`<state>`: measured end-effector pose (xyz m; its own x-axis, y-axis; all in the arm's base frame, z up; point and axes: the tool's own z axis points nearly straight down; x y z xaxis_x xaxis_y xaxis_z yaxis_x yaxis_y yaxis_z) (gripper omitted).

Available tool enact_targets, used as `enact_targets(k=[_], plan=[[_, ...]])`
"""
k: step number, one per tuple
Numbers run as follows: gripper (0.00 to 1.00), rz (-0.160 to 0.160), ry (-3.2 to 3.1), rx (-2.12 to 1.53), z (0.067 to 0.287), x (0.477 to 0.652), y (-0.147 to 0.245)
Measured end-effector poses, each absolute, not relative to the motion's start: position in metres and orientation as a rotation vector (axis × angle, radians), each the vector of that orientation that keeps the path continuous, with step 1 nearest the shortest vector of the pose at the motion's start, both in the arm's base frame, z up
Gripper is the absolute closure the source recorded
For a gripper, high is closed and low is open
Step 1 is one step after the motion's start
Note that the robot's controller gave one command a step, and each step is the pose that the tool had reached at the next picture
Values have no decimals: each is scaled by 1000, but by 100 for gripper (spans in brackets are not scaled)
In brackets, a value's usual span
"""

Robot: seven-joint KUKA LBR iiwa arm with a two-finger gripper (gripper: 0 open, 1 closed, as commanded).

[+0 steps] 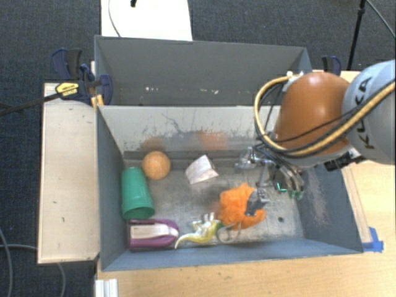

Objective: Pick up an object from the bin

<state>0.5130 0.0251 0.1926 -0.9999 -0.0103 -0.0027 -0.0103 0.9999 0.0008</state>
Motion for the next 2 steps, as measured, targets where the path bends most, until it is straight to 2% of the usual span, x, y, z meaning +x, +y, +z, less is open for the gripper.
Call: enact_targets(k=[1,2], plan=[[0,1,3138,-14,191,514,25],[0,2,3134,37,124,506,11]])
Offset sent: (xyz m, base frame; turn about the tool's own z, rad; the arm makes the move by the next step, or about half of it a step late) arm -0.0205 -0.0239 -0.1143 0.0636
